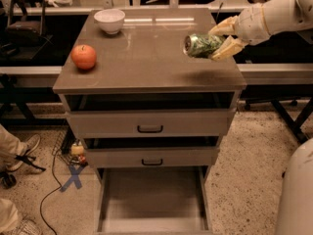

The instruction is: Pick green can from bottom drawer and place on counter

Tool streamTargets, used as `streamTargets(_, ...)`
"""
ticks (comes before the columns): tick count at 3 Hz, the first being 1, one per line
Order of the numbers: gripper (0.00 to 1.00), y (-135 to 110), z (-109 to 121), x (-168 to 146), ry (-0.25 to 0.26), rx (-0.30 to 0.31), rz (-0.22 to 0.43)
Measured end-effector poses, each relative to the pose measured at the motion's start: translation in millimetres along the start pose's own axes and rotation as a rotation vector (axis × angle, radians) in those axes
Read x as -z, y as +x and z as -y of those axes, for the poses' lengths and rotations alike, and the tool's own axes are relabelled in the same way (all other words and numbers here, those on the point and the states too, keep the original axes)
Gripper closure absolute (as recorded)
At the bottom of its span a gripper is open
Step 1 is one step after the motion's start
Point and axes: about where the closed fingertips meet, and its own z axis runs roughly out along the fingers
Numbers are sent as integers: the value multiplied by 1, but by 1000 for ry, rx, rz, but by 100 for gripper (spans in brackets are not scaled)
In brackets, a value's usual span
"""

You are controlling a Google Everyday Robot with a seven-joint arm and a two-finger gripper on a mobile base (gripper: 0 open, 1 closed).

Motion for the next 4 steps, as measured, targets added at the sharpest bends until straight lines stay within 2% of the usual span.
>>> streamTargets(1,100,6,3,-30,-32,-23,-14)
streamTargets(2,86,13,7,-50,-46,-49,-29)
streamTargets(3,63,17,11,-63,-52,-62,-43)
streamTargets(4,32,18,14,-72,-58,-73,-47)
